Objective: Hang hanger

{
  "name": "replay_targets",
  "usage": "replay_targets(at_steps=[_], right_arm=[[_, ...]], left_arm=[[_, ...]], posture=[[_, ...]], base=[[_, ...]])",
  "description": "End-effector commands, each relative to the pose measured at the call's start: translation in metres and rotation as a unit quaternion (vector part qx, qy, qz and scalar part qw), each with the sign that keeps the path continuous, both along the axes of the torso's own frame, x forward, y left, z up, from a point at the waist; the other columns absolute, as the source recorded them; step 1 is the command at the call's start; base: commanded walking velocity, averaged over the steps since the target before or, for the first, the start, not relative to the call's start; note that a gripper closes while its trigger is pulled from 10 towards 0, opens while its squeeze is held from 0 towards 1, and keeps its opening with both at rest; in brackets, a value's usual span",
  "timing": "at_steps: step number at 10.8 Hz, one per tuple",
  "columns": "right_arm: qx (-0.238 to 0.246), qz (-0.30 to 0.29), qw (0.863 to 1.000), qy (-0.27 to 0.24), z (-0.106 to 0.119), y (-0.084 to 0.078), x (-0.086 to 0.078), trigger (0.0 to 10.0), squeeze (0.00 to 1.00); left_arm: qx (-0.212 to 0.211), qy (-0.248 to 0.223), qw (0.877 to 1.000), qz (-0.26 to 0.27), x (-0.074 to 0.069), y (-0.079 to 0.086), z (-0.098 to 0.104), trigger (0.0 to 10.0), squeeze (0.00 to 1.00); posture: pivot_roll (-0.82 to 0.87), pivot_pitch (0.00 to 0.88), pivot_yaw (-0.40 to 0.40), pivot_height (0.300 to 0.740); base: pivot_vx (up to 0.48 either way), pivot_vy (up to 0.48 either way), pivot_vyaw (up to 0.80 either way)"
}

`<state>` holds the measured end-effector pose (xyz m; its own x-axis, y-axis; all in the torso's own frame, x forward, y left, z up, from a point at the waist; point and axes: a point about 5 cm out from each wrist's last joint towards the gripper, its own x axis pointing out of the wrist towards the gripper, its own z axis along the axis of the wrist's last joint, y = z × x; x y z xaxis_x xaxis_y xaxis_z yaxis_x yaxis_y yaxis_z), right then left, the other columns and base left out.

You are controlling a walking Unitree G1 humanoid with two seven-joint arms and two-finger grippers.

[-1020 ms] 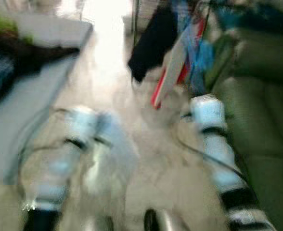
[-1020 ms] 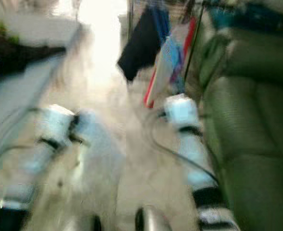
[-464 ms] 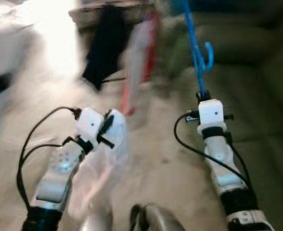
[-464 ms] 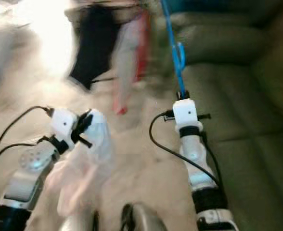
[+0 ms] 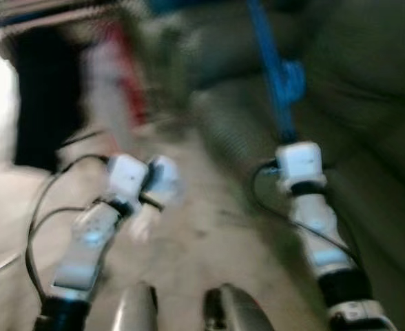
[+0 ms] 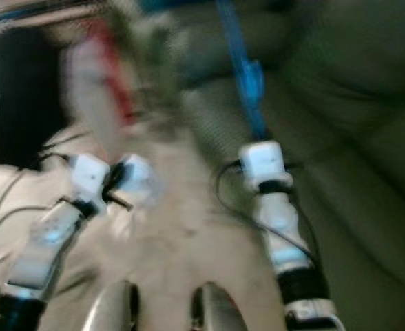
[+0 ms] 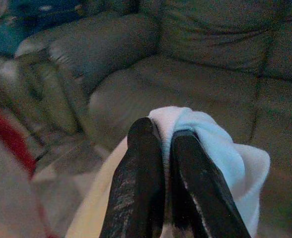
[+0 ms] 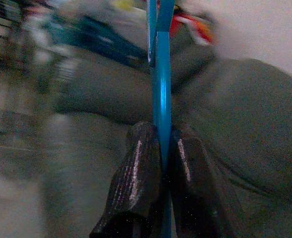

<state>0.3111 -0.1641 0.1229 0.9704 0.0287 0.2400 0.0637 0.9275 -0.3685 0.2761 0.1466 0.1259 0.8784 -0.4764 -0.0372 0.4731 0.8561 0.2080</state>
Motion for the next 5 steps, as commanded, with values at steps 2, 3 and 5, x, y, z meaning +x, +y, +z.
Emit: replay_targets(at_steps=[2, 3, 5], right_arm=[[0.004, 0.019, 1.0, 0.0, 0.0001, 0.0105, -0.0007, 10.0, 0.0], [0.003, 0.019, 1.0, 0.001, -0.0003, 0.0102, -0.0001, 10.0, 0.0], [0.002, 0.02, 1.0, 0.002, 0.0, 0.0097, 0.0004, 10.0, 0.0]], left_arm=[[-0.003, -0.019, 1.0, -0.002, -0.0006, 0.0052, 0.0082, 10.0, 0.0], [-0.003, -0.019, 1.0, -0.001, 0.0005, 0.0056, 0.0087, 10.0, 0.0], [0.0, -0.02, 1.0, 0.005, 0.0025, 0.0077, 0.0091, 10.0, 0.0]], posture=[[0.1, 0.181, -0.082, 0.74], [0.1, 0.18, -0.085, 0.74], [0.1, 0.178, -0.087, 0.74]], base=[[0.0, 0.394, 0.0], [0.0, 0.48, 0.0], [0.0, 0.48, 0.0]])
